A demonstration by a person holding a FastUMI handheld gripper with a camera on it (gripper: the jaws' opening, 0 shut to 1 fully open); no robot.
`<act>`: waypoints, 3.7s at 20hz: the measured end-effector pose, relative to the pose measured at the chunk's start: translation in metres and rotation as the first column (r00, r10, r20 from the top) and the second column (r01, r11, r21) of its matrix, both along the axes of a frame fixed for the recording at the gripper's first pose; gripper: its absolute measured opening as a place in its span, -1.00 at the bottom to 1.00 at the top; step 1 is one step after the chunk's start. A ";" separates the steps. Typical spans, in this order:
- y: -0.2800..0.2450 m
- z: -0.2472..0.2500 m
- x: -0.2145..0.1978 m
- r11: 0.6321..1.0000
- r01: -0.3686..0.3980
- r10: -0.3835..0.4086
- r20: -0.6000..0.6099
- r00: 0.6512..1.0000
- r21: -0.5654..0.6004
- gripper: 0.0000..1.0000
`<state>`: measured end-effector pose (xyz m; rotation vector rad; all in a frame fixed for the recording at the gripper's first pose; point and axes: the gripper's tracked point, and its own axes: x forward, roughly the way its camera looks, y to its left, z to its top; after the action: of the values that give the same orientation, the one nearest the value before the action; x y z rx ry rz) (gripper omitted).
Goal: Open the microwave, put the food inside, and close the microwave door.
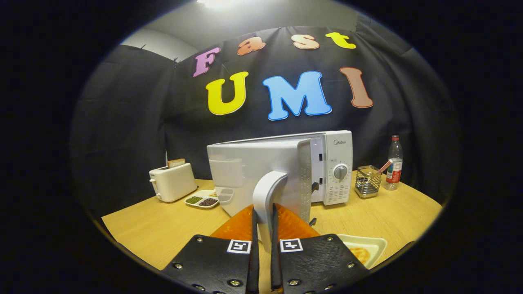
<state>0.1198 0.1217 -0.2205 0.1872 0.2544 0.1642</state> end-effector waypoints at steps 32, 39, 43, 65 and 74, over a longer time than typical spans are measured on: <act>0.228 0.034 -0.124 0.981 -0.182 0.184 0.028 0.983 -0.066 0.43; 0.124 0.042 -0.119 0.986 -0.075 0.081 0.032 0.996 -0.151 0.84; 0.053 0.029 -0.112 0.984 0.002 0.000 0.008 1.000 -0.176 0.87; -0.147 -0.128 -0.073 0.966 0.128 -0.220 -0.456 0.862 -0.225 0.88; -0.142 -0.130 -0.064 0.982 0.106 -0.166 -0.437 0.884 -0.158 0.48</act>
<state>0.0560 -0.0206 -0.3502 0.1098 0.7115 -0.0402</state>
